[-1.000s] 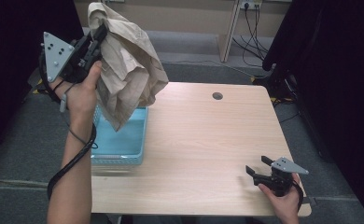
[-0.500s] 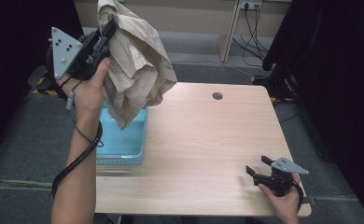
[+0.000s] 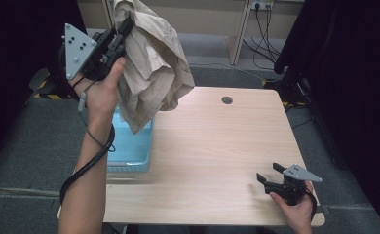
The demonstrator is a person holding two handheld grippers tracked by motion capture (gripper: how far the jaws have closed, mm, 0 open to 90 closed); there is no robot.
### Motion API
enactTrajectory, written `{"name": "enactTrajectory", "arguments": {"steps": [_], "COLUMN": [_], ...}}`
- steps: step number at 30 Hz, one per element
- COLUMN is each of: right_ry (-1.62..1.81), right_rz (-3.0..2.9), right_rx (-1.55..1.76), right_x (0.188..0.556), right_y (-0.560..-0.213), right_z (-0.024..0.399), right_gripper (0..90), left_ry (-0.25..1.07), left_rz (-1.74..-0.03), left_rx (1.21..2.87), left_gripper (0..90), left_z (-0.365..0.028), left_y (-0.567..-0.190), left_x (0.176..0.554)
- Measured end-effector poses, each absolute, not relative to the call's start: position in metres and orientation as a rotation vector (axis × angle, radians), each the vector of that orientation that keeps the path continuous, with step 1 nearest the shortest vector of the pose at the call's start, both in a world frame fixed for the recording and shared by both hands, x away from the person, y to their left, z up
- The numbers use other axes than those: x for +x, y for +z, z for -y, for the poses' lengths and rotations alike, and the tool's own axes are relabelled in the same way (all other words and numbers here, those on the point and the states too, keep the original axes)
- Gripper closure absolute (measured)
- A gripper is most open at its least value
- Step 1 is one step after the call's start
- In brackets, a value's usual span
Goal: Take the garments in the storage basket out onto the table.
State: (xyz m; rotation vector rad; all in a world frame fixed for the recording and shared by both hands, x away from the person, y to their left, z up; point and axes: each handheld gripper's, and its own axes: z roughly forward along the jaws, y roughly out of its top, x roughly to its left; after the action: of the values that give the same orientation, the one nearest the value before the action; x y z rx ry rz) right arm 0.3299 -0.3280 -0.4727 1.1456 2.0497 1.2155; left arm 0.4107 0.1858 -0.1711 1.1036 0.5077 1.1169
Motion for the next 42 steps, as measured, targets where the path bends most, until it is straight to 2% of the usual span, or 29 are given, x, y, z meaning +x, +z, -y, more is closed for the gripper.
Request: {"name": "enactTrajectory", "arguments": {"steps": [42], "right_ry": [1.22], "right_rz": [-2.052], "right_rx": [1.152], "right_x": [0.33], "right_y": [-0.473], "right_z": [0.328], "right_gripper": [21.2], "left_ry": [1.034], "left_rz": [-0.418], "left_rx": [1.117], "left_gripper": [84.9], "left_z": [-0.135], "left_y": [-0.159], "left_x": [0.409]}}
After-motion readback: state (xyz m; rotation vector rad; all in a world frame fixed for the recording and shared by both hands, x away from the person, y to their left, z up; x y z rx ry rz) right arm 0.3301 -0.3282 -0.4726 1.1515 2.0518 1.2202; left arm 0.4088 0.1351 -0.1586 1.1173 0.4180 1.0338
